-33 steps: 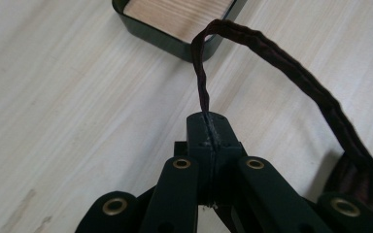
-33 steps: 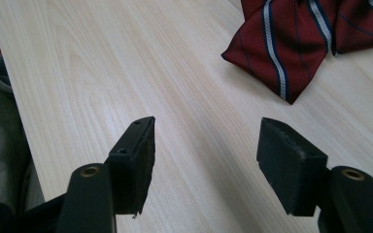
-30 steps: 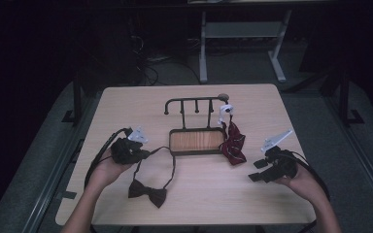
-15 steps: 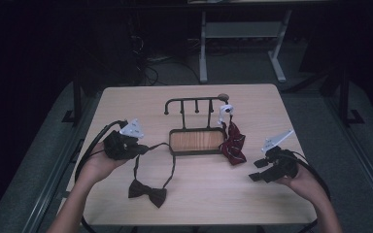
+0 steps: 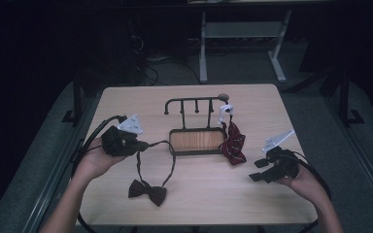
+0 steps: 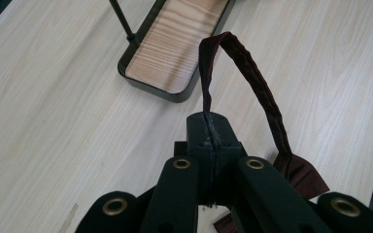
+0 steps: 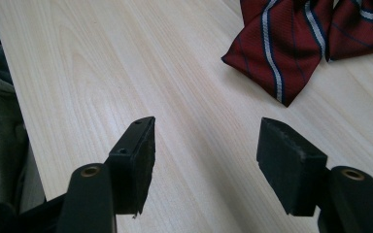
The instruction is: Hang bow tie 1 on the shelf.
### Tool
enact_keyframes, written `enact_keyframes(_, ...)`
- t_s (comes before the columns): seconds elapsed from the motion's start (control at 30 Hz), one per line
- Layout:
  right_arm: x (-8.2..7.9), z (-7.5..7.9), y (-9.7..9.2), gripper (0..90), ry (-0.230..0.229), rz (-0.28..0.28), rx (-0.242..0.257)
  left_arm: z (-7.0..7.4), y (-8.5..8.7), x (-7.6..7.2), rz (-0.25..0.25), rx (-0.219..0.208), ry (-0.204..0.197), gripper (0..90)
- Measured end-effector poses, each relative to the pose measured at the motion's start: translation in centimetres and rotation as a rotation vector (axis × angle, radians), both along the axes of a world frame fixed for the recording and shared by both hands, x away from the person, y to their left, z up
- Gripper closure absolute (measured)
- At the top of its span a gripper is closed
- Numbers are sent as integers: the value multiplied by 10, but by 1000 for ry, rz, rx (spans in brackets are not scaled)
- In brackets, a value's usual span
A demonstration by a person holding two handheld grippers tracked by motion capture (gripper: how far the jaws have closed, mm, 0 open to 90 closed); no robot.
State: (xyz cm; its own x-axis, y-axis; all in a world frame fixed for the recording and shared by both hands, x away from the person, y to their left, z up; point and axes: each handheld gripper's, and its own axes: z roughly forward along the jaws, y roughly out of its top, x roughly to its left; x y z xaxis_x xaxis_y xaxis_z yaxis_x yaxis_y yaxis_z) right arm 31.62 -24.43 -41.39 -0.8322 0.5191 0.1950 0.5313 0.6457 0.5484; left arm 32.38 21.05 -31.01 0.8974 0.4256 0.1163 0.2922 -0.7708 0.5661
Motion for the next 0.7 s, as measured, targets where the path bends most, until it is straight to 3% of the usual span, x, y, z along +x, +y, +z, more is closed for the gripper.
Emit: enact_keyframes(0.7, 0, 1, 0, 386, 3, 4, 2, 24, -6, 4, -17, 21, -18, 897)
